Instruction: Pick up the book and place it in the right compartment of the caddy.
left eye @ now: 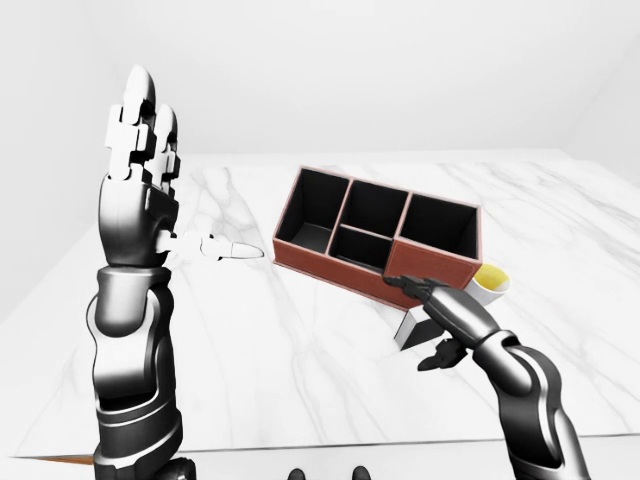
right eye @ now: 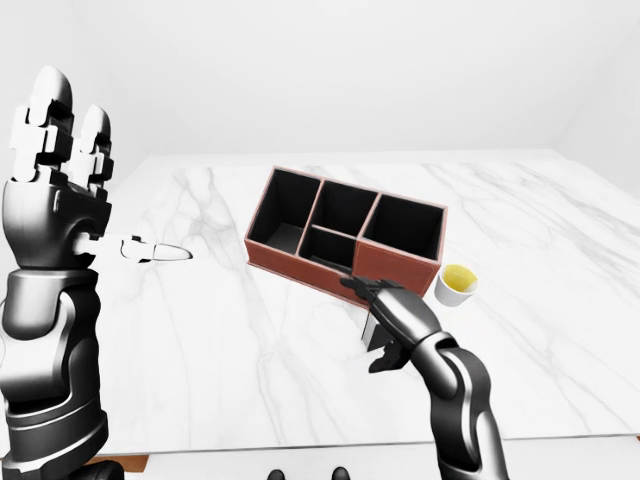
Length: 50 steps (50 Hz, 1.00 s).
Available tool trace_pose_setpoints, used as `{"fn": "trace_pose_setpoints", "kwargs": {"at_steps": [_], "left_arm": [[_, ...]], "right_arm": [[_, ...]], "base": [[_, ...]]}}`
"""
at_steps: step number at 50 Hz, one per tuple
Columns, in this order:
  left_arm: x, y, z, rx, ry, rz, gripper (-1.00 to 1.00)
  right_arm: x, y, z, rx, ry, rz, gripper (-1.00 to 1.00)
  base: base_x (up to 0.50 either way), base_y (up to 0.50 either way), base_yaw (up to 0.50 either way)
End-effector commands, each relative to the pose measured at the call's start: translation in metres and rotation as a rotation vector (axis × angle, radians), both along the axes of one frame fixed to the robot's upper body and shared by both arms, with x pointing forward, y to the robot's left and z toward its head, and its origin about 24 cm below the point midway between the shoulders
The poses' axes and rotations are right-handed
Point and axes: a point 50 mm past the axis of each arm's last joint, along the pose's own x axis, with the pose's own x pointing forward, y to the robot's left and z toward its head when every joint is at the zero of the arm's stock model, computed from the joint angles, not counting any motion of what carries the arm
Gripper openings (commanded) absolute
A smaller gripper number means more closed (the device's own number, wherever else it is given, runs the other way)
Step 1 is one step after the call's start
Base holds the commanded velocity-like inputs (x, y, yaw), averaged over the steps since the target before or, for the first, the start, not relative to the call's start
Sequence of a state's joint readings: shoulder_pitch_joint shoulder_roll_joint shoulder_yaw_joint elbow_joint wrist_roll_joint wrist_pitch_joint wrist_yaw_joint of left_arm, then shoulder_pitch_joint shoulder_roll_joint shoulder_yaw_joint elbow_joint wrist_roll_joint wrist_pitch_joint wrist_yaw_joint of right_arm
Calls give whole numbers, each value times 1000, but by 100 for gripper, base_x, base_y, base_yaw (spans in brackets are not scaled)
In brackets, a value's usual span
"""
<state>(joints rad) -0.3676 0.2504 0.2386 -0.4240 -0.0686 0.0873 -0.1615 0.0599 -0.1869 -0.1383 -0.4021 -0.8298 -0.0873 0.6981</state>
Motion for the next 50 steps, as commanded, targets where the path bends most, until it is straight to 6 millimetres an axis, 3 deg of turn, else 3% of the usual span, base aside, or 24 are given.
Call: {"fn": "trace_pose_setpoints", "kwargs": {"at_steps": [1,27,50], "left_arm": [[0,0,1,1,-3,-1,100],[0,0,0,-4,-3,0,100],[1,1,-1,-5,4,4,100]], "right_arm": [[2,0,-5,-36,21,-7,61],[12,-1,-6,-108,29,-14,61],[17,-6,-10,-135,39,-37,44]], "base": [[0,0,0],[0,0,0],[0,0,0]]}}
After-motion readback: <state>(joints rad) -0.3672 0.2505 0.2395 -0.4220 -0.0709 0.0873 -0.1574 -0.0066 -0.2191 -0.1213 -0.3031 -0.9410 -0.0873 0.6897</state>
